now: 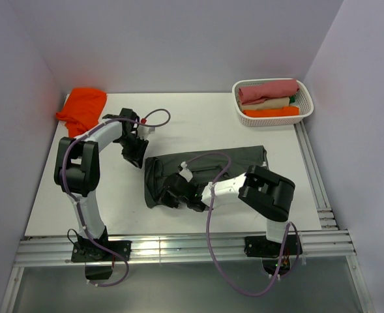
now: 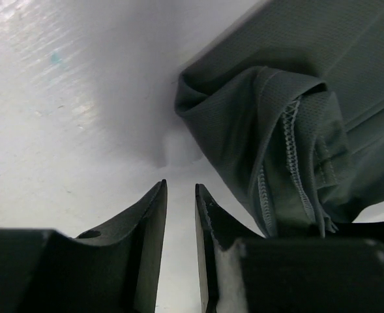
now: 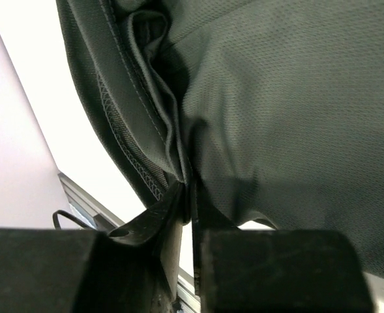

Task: Roll the t-shirts
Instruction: Roll the tshirt

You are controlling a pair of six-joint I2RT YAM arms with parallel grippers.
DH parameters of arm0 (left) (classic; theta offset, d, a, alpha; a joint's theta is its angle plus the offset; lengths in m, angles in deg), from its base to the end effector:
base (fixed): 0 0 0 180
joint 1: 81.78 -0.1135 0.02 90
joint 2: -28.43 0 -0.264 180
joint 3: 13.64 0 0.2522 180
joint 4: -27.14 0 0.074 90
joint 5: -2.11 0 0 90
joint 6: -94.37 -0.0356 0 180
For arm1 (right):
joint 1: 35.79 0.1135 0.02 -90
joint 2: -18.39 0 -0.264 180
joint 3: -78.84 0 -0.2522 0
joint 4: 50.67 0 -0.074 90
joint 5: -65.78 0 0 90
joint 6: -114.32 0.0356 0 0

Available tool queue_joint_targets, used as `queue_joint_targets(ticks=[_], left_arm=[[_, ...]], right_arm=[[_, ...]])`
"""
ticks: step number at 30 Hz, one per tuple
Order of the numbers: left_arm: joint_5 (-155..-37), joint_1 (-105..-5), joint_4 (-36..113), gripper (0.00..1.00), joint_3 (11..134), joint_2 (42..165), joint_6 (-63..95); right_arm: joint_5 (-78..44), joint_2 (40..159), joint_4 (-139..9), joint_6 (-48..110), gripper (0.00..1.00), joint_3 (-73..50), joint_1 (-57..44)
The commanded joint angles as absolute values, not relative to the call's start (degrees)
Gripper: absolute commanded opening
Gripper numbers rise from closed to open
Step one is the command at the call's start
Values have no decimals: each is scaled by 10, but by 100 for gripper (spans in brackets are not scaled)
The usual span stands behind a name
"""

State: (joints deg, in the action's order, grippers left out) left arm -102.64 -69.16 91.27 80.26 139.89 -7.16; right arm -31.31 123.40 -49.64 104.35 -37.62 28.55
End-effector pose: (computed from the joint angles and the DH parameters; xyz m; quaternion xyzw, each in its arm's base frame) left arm 0.3617 -0.0903 0.1758 0.2160 0.9653 -0.1287 0.0706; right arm 0.1601 0.3231 0.1306 0.1494 0.8942 0.3811 0.1814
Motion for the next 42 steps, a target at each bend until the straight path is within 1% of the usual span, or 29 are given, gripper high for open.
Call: queue_joint_targets(ticks=[1,4,7,10,14,19,23,27,33,36,42], left_arm=[[-1063,-687,907,29,804,1364,-85],[-1075,-682,918,29,807,1361,-87],[-1085,-676,921,29,803,1354,-87],[-1096,-667,928,28,803,1351,-89],[-1107,-656,940,28,808,1357,-90],[-1120,-638,948,28,820,1362,-84],[-1130,-627,955,27,834,1371,-76],[-1134,-618,957,27,846,1380,-68],[-1131,-613,955,28,849,1387,-63],[-1129,-611,955,27,852,1391,-62],[-1122,-604,952,28,860,1401,-56]], right_arm=[[-331,1209,-468,1047,16,-378,282],[-342,1207,-496,1040,27,-363,283],[-366,1194,-523,1035,34,-355,285],[-393,1174,-569,1032,37,-348,288],[-436,1158,-647,1009,37,-311,295],[-464,1178,-749,967,37,-217,304],[-457,1225,-775,922,37,-153,306],[-460,1282,-830,893,37,-62,307],[-457,1347,-881,865,37,16,314],[-474,1361,-917,868,37,34,320],[-466,1368,-919,865,37,27,330]])
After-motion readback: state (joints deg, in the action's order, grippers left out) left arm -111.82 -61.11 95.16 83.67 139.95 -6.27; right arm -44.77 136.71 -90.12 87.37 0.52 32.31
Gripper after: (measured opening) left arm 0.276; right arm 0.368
